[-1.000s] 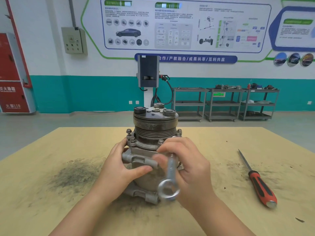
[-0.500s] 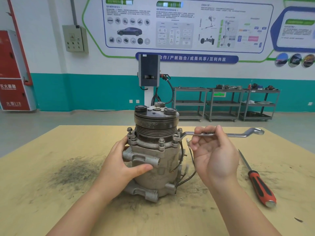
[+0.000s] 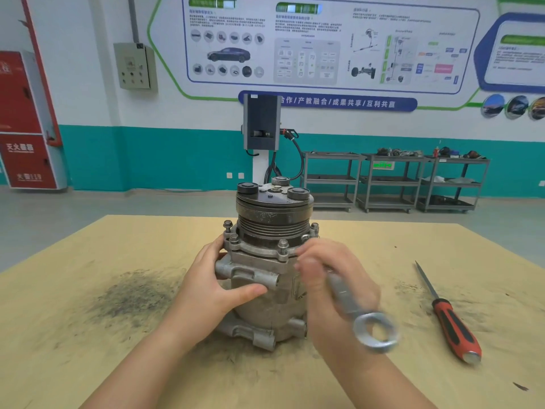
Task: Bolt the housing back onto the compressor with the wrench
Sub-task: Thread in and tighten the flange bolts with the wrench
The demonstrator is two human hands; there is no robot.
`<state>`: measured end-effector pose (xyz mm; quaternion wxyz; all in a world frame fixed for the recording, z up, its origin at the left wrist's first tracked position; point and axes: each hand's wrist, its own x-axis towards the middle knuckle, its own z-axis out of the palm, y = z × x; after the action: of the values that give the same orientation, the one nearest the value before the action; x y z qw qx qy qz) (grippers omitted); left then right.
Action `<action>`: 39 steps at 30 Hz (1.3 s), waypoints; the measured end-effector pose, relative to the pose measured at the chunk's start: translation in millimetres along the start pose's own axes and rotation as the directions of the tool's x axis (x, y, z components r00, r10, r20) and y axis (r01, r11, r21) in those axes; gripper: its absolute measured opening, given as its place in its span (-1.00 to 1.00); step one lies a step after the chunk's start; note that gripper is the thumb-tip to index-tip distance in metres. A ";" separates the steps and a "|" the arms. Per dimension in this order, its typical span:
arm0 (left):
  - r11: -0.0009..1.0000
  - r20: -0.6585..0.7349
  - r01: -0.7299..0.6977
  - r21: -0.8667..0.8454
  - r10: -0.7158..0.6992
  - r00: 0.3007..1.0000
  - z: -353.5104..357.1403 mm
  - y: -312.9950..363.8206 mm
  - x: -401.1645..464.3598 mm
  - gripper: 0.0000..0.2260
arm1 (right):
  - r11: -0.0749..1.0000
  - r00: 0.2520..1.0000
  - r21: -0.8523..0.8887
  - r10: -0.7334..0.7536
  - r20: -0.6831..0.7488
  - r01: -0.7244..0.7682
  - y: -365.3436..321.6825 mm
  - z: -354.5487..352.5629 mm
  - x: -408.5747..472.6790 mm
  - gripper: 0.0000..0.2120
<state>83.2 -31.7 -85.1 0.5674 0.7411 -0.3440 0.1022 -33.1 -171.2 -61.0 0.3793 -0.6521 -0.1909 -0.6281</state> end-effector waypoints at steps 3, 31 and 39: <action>1.000 -0.002 -0.009 -0.012 0.009 1.000 2.3 -4.6 2.4 -0.22 | 0.995 0.991 -0.102 0.002 0.131 0.011 -3.9 6.0 -2.7 -0.75; 0.999 0.030 0.044 -0.009 -0.043 0.999 -1.1 6.7 -3.0 -0.28 | 0.310 0.453 0.450 0.855 0.253 -0.837 29.7 -44.3 82.6 -0.97; 0.999 0.043 0.039 0.012 -0.039 0.998 -3.7 5.4 0.7 -0.23 | 0.389 0.549 0.504 0.807 0.217 -0.771 30.2 -44.3 64.7 -0.85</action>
<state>81.3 -29.3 -79.3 0.5576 0.7529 -0.3409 0.0771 -32.1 -237.7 -9.7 0.8051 -0.5057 -0.0168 -0.3095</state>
